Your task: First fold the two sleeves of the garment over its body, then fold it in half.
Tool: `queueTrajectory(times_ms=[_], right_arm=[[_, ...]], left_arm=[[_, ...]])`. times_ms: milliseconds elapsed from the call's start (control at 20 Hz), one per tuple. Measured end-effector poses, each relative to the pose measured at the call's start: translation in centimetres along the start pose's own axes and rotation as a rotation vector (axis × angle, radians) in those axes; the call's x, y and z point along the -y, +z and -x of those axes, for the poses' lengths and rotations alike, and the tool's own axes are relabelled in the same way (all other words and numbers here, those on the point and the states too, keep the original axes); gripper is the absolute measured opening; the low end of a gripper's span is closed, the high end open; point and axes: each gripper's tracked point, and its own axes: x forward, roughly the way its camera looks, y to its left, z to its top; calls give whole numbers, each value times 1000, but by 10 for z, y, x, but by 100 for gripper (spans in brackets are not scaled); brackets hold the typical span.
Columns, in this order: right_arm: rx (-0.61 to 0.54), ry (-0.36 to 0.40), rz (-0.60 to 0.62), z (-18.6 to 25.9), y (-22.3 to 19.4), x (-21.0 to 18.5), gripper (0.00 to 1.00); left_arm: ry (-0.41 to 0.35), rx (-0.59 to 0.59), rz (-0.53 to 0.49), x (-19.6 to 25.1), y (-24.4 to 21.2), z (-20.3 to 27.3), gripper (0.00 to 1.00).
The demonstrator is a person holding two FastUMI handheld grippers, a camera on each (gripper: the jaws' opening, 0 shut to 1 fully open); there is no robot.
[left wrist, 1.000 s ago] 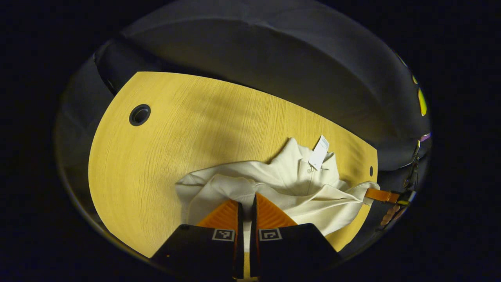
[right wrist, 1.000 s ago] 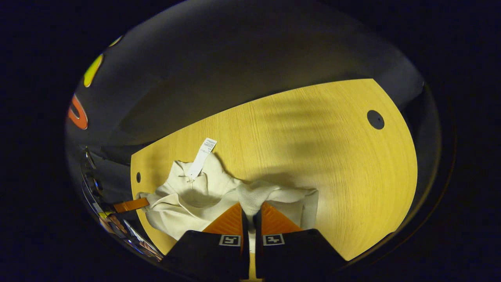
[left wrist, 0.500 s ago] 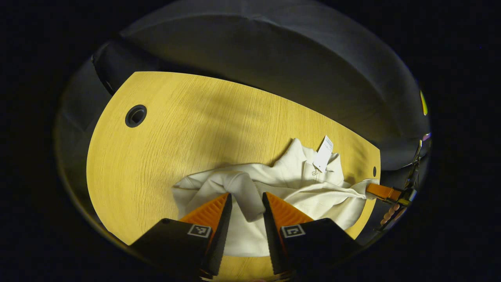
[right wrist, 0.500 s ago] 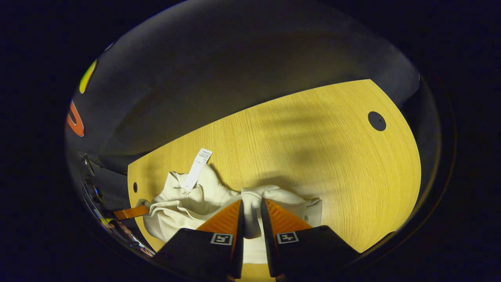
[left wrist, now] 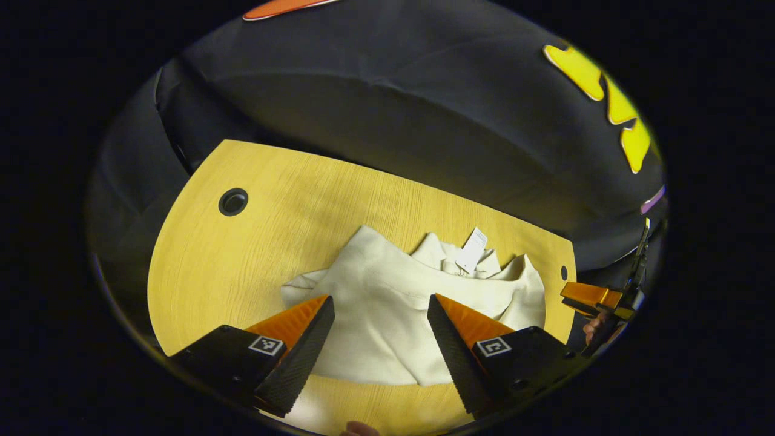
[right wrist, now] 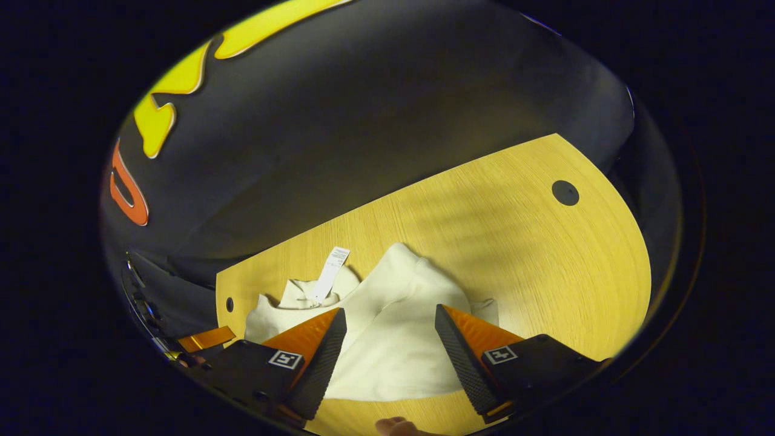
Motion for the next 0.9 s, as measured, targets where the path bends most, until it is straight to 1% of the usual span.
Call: queueTrajectory(times_ms=[100,150,200,250,300,350,400,450,500,550,600,650,700,750,800,850,900], right_arm=[[23,-3,43,18,-8,-5,94],[44,-4,63,30,-11,-9,89],[70,-8,87,43,-14,-13,89],[111,-10,111,59,-15,-16,95],[157,-11,144,78,-16,-21,96],[210,-22,186,97,-17,-23,92],[257,-35,226,114,-20,-27,92],[304,-41,253,132,-24,-30,96],[332,-31,286,151,-32,-35,96],[360,-23,312,169,-41,-39,96],[388,-10,327,185,-48,-43,96],[414,-1,343,200,-56,-46,96],[445,5,362,219,-57,-51,93],[489,9,383,236,-62,-53,96],[540,11,396,254,-65,-53,96],[589,21,405,271,-68,-55,93],[624,30,402,281,-81,-53,96]], left_arm=[[12,39,-42,3,-8,22,100],[21,70,-71,2,-10,35,100],[25,115,-101,5,-10,48,99],[30,168,-134,8,-10,61,99],[41,222,-170,13,-12,78,99],[54,271,-200,16,-13,98,99],[64,318,-222,19,-18,115,99],[66,365,-238,22,-23,134,99],[57,405,-238,27,-29,150,99],[25,440,-240,35,-36,164,99],[25,477,-236,35,-40,179,99],[40,507,-229,29,-45,191,99],[56,537,-220,29,-48,204,99],[66,578,-219,32,-51,221,99],[72,623,-226,35,-53,235,99],[78,671,-239,38,-58,252,99],[92,711,-250,37,-64,266,99]])
